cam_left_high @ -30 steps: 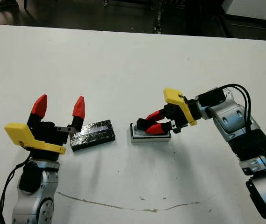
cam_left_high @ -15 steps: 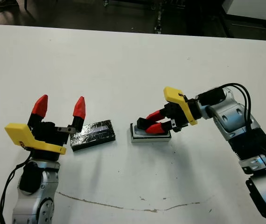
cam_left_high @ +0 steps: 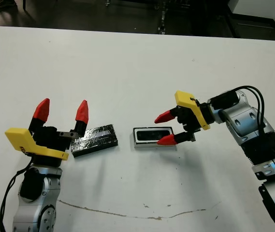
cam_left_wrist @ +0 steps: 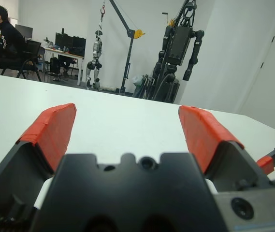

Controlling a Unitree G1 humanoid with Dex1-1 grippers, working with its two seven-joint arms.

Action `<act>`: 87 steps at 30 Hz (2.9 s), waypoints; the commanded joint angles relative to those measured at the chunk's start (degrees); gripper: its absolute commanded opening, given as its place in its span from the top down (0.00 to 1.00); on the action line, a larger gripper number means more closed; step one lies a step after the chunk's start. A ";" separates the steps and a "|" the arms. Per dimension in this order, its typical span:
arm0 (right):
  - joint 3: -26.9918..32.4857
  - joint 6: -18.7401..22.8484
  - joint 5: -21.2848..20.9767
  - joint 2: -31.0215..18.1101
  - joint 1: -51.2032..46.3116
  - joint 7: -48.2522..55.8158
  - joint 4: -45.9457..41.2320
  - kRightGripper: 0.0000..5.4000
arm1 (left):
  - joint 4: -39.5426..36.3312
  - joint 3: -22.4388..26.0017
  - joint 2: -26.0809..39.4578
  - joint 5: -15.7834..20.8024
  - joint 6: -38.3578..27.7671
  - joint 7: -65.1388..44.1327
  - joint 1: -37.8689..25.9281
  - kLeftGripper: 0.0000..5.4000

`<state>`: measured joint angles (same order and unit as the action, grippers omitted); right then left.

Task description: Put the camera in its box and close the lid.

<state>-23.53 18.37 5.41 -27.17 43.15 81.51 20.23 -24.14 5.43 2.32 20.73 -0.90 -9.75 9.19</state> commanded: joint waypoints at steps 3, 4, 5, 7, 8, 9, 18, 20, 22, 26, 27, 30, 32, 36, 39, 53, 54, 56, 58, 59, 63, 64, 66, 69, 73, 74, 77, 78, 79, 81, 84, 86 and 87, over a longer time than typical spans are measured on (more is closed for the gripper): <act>0.84 -0.81 -0.10 -1.47 -0.25 0.59 0.49 0.01 | -0.62 -0.07 0.41 -0.18 0.82 -0.01 0.75 0.00; 1.09 0.07 0.20 -1.51 -0.01 0.71 0.43 0.00 | -0.63 -0.07 0.41 -0.27 0.77 0.03 0.77 0.00; 1.31 0.73 0.43 -1.54 0.19 0.84 0.35 0.00 | -0.64 -0.07 0.39 -0.35 0.74 0.07 0.79 0.00; 2.20 1.61 0.78 -2.00 0.65 0.72 -0.60 0.00 | -0.56 -0.04 0.29 -0.19 0.60 -0.02 0.77 0.00; 2.86 1.60 1.03 -2.27 0.66 0.53 -1.23 0.00 | -0.54 -0.04 0.22 -0.12 0.58 -0.01 0.77 0.00; 3.84 1.48 1.50 -2.63 0.57 0.34 -2.09 0.00 | -0.59 -0.04 0.19 -0.03 0.67 0.01 0.79 0.00; 18.11 9.29 9.31 -4.53 -8.41 -11.82 -16.67 0.00 | -0.45 0.12 0.43 0.04 0.78 -0.20 0.60 0.00; 22.48 13.02 11.95 -3.67 -12.47 -17.38 -21.66 0.00 | -0.18 0.21 0.47 0.01 0.56 -0.39 0.41 0.00; 26.70 14.98 14.67 -2.24 -17.08 -23.13 -26.77 0.00 | -0.11 0.27 0.60 0.05 0.71 -0.53 0.24 0.00; 33.62 13.46 19.34 0.87 -25.93 -31.32 -35.23 0.00 | -0.08 0.38 0.68 0.23 0.88 -0.71 -0.06 0.00; 34.69 12.86 19.99 1.51 -27.48 -32.71 -36.59 0.00 | -0.04 0.40 0.72 0.17 0.83 -0.76 -0.10 0.00; 38.28 9.92 20.20 5.89 -33.83 -41.10 -42.52 0.05 | -0.18 0.40 0.81 -0.02 1.08 -0.62 -0.18 0.00; 39.40 8.33 19.01 8.90 -38.54 -47.33 -46.50 0.10 | -0.11 0.47 0.93 0.07 1.14 -0.74 -0.26 0.00; 39.37 7.28 16.24 12.56 -46.69 -56.67 -52.60 0.22 | 0.04 0.80 1.51 0.41 1.44 -1.26 -0.44 0.00; 38.66 6.21 15.36 16.91 -51.29 -62.93 -55.14 0.31 | 0.27 1.10 2.60 -0.15 1.38 -1.97 -0.62 0.00; 33.12 -5.91 9.32 25.11 -56.04 -72.64 -51.11 0.72 | -2.22 4.25 20.15 -4.44 9.77 -9.22 -7.42 0.00; 33.06 -5.78 9.40 25.06 -55.91 -72.87 -51.08 0.76 | -2.40 4.36 21.81 -3.97 11.46 -10.22 -8.47 0.00; 33.19 -5.79 9.97 25.13 -55.58 -73.08 -50.83 0.81 | -2.05 4.50 26.03 -2.12 14.99 -14.00 -11.04 0.00; 33.33 -5.73 10.53 25.26 -55.32 -73.32 -50.57 0.87 | -1.11 4.36 30.30 -0.45 18.65 -18.33 -13.86 0.00; 33.39 -5.39 10.84 25.25 -55.16 -73.46 -50.56 0.90 | -0.46 3.84 33.17 -0.36 20.43 -21.06 -15.60 0.00; 33.40 -5.05 11.46 24.83 -54.83 -73.42 -50.21 1.00 | 3.90 -0.68 44.34 -2.55 22.10 -34.17 -23.46 0.00; 33.38 -5.06 11.50 24.73 -54.79 -73.38 -50.10 1.00 | 5.43 -1.76 45.95 -2.66 21.65 -37.32 -25.32 0.00; 33.26 -4.97 11.46 24.42 -54.84 -73.29 -49.97 1.00 | 10.54 -4.23 47.36 -1.66 20.31 -44.71 -29.71 0.00; 33.19 -4.53 12.43 24.02 -54.89 -72.72 -49.90 1.00 | 19.47 -7.13 46.56 1.28 20.92 -54.78 -35.54 0.00; 33.12 -3.37 13.76 23.62 -54.95 -72.57 -50.37 1.00 | 30.69 -11.01 44.82 2.38 23.34 -64.72 -42.34 0.00; 33.14 -3.20 13.99 23.54 -54.98 -72.60 -50.47 1.00 | 32.90 -11.58 44.24 2.20 22.90 -66.42 -43.32 0.00; 32.95 -2.86 13.68 23.27 -55.11 -73.08 -50.84 1.00 | 36.15 -13.48 43.29 1.27 23.65 -69.45 -44.77 0.00; 32.83 -2.82 13.58 23.27 -55.17 -73.20 -50.94 1.00 | 36.02 -14.04 43.27 0.98 24.32 -69.82 -44.83 0.00; 32.70 -2.85 13.50 23.29 -55.25 -73.24 -51.00 1.00 | 35.57 -14.24 43.15 0.99 24.85 -69.96 -44.62 0.00; 32.66 -2.92 14.04 23.38 -55.31 -72.99 -50.91 1.00 | 34.56 -14.11 42.75 1.07 25.58 -69.65 -43.96 0.00; 32.73 -2.77 14.59 23.31 -55.30 -72.93 -50.84 1.00 | 31.28 -13.61 42.50 1.08 27.09 -67.85 -42.49 0.00; 32.85 -2.58 14.80 23.20 -55.25 -72.94 -50.90 1.00 | 29.00 -13.31 42.47 1.08 27.91 -66.47 -41.42 0.00; 32.84 -2.54 14.71 23.15 -55.28 -73.01 -51.04 1.00 | 27.69 -13.21 42.55 0.91 28.39 -65.53 -40.78 0.00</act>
<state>8.90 14.69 19.70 -2.95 -11.77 8.75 -30.46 5.43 -8.08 44.88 22.08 26.30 -76.65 -33.24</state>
